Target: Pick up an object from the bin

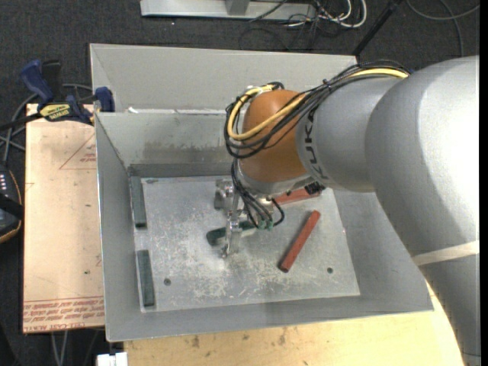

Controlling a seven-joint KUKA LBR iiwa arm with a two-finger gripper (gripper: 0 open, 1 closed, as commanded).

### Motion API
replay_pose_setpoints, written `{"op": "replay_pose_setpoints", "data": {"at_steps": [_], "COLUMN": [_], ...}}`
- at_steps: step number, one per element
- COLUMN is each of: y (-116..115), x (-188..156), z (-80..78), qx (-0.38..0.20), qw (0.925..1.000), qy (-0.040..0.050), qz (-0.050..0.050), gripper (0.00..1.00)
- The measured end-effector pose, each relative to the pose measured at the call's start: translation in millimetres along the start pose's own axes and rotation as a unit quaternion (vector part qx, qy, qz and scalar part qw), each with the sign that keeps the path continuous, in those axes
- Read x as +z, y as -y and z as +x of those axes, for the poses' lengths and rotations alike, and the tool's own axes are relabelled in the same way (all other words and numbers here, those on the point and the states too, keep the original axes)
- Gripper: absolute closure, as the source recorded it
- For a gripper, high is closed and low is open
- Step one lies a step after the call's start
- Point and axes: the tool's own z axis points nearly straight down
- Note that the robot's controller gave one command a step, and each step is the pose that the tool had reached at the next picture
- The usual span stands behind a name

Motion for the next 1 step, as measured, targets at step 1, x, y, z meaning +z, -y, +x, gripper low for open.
{"op": "replay_pose_setpoints", "data": {"at_steps": [1], "y": [-0.2], "x": [-0.2], "z": [-0.5], "qx": [0.000], "qw": [1.0000], "qy": [0.0010], "qz": [0.000], "gripper": [0.00]}}
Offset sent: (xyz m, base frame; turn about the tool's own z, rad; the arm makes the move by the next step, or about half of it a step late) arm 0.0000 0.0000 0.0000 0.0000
